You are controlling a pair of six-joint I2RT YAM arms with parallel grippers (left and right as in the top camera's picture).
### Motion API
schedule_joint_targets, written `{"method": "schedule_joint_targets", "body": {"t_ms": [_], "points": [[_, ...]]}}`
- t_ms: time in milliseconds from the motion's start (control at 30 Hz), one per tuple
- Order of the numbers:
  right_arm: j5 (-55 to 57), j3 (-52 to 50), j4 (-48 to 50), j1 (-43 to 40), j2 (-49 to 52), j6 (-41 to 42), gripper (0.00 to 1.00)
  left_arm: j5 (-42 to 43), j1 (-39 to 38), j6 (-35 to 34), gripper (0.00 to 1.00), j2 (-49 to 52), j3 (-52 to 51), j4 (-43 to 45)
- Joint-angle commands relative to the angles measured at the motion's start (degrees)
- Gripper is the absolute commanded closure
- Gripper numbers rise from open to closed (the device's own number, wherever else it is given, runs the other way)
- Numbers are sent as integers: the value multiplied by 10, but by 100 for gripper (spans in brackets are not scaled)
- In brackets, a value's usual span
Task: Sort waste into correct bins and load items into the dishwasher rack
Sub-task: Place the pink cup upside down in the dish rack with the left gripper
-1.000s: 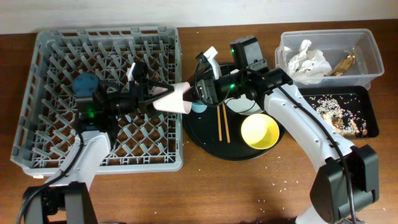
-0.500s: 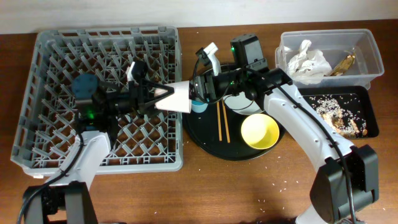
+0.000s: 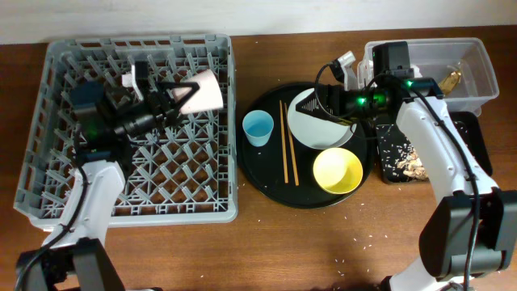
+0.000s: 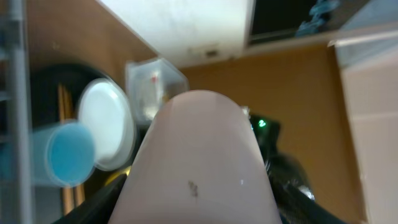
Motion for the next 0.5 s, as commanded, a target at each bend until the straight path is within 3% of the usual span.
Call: {"method": "schedule_joint_targets", "body": {"t_ms": [0, 33, 67, 100, 167, 333, 367, 467], "points": [[15, 1, -5, -1, 1, -15, 23, -113, -14, 269, 64, -3, 133, -278], [40, 1, -14, -1, 1, -15, 23, -228, -45, 372, 64, -3, 211, -464], [57, 1, -20, -1, 1, -15, 23, -308, -69, 412, 64, -3, 251, -552], [73, 1, -30, -1, 1, -18, 22, -459, -122, 444, 64, -3, 298, -680], [78, 1, -44, -1, 1, -26, 22, -628, -199, 443, 64, 1, 300, -801], [84, 1, -57, -1, 2, -28, 22, -750, -262, 439, 67, 49, 299, -897], [84, 1, -60, -1, 1, -28, 22, -749, -262, 439, 71, 66, 299, -890], [84, 1, -63, -1, 2, -28, 23, -735, -263, 439, 72, 148, 299, -866]]}}
